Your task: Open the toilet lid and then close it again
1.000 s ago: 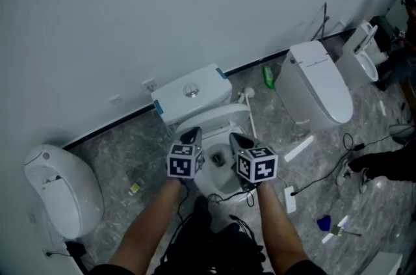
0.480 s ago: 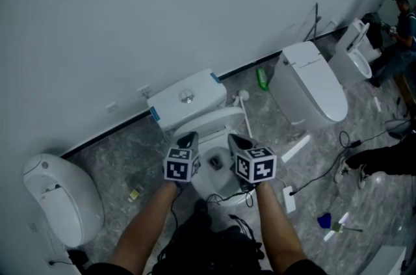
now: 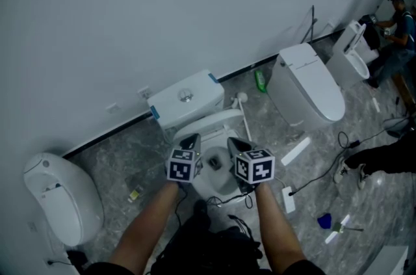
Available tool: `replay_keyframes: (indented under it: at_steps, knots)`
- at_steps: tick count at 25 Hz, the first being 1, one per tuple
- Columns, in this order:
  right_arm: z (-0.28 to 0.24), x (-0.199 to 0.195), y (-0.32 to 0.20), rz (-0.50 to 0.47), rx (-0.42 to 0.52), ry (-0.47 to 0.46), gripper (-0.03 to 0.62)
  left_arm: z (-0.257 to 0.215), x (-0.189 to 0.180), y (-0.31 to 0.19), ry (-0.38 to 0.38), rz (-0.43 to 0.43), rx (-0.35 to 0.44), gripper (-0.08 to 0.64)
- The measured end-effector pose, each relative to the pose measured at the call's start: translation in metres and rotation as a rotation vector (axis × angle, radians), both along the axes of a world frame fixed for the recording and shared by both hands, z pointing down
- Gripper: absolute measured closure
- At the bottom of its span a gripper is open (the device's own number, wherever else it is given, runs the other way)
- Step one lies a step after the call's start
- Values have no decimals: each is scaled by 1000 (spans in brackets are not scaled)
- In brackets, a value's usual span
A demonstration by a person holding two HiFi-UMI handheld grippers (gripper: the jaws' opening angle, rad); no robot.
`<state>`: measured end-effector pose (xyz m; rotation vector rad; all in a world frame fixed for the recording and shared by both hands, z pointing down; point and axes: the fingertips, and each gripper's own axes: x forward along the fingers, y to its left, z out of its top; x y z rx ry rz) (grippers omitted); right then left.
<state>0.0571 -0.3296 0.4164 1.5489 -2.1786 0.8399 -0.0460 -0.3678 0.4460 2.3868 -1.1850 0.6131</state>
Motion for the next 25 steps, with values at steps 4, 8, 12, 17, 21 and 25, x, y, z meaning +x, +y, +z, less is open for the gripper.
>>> replay_keyframes:
  at_steps: [4,8,12,17,21,25]
  knots:
    - [0,2,6,4,-3,-2,583,-4,2,8,-1,14,8,554]
    - [-7,2,14,3,9,-9,583,-13,-1,17,-3,18,33,554]
    - [-19,0,18,0,34,-19,583,-27,-12,19,-28,14,97,554]
    - [-24,-10,19,-11,44,-21,583,-25,-30,13,-54,35,108,457]
    - [-24,-12,23,-13,35,-12,583,-14,-38,1,-90,61,99,429]
    - [-21,-11,26,-5,25,-4,583,1,-44,-9,-110,81,66,391]
